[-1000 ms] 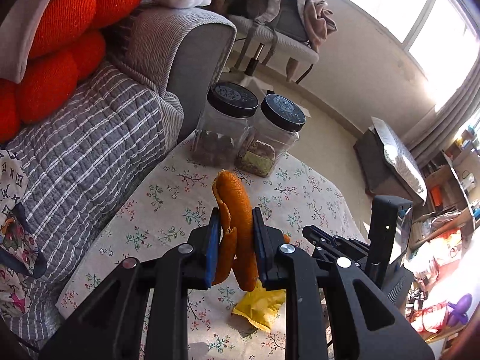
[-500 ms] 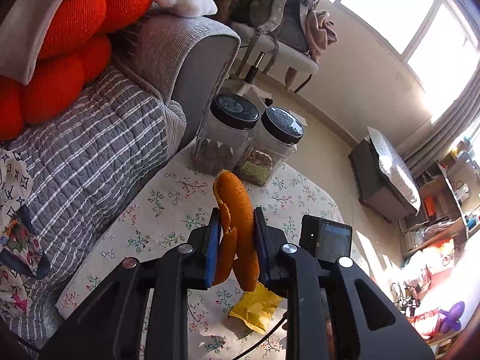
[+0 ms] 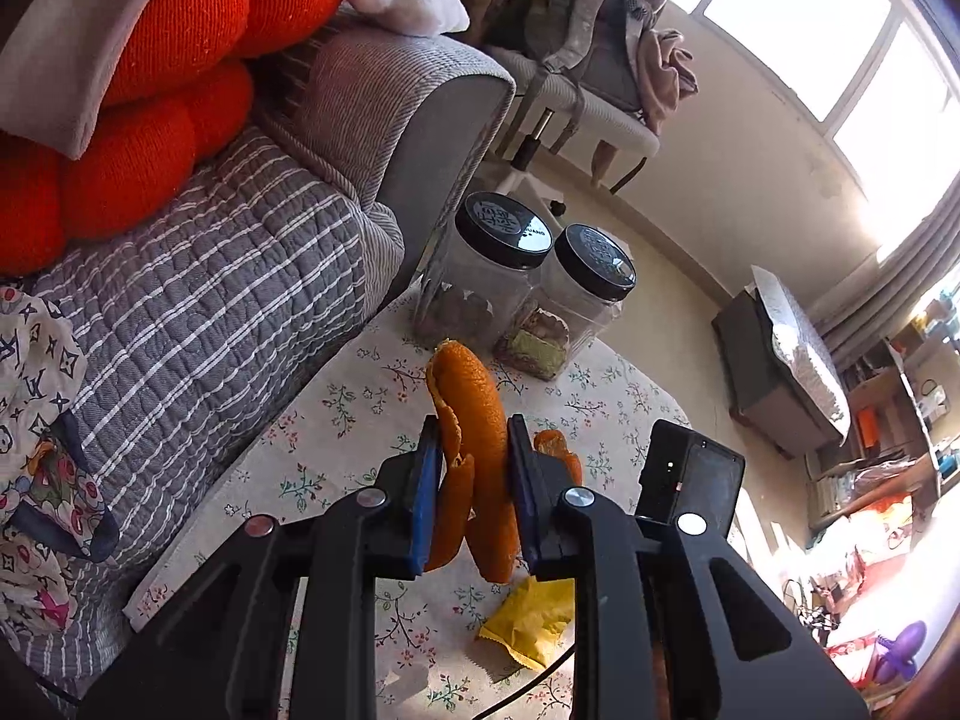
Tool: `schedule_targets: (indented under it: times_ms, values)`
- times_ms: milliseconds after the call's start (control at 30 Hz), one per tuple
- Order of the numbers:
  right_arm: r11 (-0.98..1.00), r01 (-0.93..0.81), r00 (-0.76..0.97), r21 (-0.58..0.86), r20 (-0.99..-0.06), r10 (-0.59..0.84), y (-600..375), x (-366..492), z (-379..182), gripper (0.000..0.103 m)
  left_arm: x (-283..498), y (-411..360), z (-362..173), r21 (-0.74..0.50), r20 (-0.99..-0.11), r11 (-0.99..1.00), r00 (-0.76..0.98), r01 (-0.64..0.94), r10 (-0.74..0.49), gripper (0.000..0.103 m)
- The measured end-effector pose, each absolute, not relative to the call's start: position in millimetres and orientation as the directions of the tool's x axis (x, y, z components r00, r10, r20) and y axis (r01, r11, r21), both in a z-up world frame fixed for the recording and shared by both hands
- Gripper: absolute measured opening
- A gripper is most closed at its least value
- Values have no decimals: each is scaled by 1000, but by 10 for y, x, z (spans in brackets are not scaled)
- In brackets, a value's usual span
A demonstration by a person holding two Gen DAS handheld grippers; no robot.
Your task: Collect trash
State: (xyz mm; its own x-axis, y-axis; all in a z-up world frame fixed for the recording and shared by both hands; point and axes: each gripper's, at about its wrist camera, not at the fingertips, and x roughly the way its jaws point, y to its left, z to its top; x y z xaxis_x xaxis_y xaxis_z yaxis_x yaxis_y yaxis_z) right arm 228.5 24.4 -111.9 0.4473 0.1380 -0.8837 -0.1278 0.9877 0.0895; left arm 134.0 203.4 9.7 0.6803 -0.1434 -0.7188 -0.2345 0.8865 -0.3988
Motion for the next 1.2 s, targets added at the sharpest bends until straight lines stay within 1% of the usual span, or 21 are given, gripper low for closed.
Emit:
schedule_targets:
  times_ms: [200, 467, 600, 867, 1000, 1200]
  values:
    - [989, -129, 552, 79, -822, 138, -4, 2094, -602, 10, 1336, 1915, 108, -372, -715, 901, 688, -223, -125, 23]
    - [991, -111, 641, 73, -757, 127, -325, 1721, -203, 10, 1253, 1663, 165, -312, -690, 932, 718, -186, -88, 23]
    - [995, -92, 691, 39, -717, 92, -435, 1550, -139, 10, 1199, 1500, 184, -292, -677, 943, 731, -157, -88, 23]
    - [998, -33, 734, 50, -677, 59, -815, 1235, -16, 10, 1099, 1191, 283, -271, -636, 957, 766, -101, -99, 23]
    - [997, 2, 738, 77, -673, 51, -1091, 1063, 4, 11, 1033, 959, 282, -257, -631, 965, 765, -51, -128, 23]
    - [996, 52, 748, 74, -664, 10, -1466, 836, 50, 11, 915, 579, 313, -227, -618, 974, 772, 4, -148, 23]
